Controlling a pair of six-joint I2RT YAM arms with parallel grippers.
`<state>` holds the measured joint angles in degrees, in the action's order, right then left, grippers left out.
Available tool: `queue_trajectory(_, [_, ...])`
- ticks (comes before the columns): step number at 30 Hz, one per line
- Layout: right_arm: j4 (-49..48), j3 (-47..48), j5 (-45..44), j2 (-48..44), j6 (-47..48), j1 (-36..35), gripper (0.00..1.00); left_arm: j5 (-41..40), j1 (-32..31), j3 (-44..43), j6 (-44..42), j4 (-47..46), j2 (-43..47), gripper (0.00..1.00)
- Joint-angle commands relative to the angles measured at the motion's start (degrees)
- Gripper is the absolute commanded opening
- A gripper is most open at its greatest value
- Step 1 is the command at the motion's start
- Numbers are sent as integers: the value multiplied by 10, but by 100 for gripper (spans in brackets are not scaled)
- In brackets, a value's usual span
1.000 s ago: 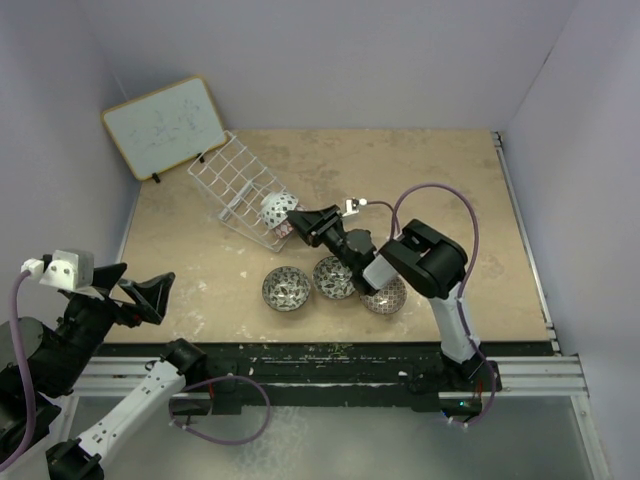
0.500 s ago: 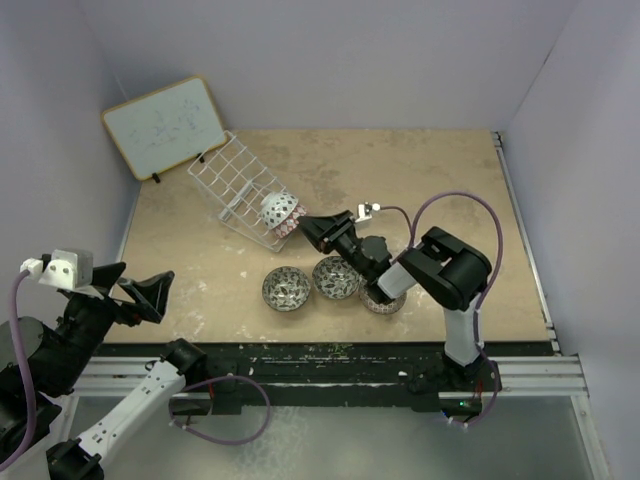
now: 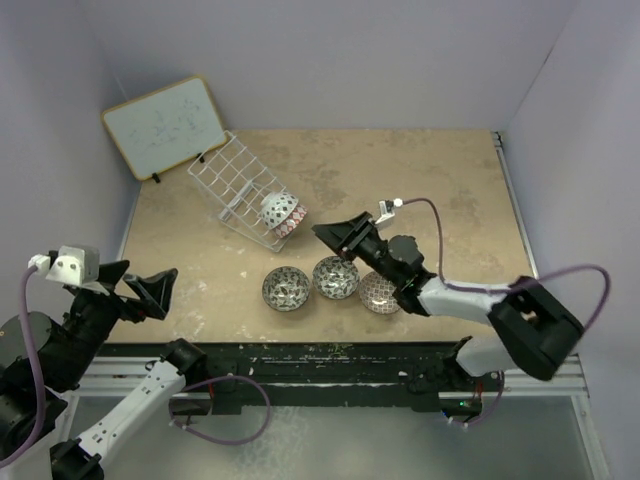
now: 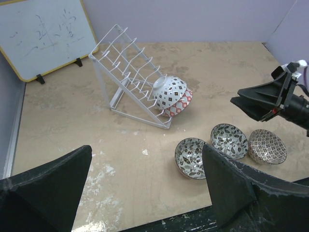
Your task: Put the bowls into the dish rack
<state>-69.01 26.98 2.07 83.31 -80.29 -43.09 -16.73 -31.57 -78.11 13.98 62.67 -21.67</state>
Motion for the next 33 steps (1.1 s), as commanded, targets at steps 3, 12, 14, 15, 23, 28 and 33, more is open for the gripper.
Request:
queue_trajectory(3, [564,103,-97,-165,189,0,44,-3,-2,0,-2,-29,-4,99])
queue_trajectory(12, [935,170,-170,-230,293,-8,43,-3,-2,9,-2,-32,-3,99])
queue_trajectory(14, [989,178,-180,-233,293,-10,44,-3,-2,10,-3,-32,-4,99])
queue_trajectory(15, [1012,180,-186,-233,291,-10,44,-3,-2,11,-3,-32,-5,99])
queue_trajectory(23, [1058,190,-172,-233,326,-14,41,-3,-1,18,-1,-32,-2,99])
queue_trajectory(28, [1075,223,-169,-200,357,-66,41,-6,-2,22,-1,-28,3,99])
queue_trajectory(33, [1043,233,-138,-184,407,-86,47,-7,-2,26,0,-27,9,99])
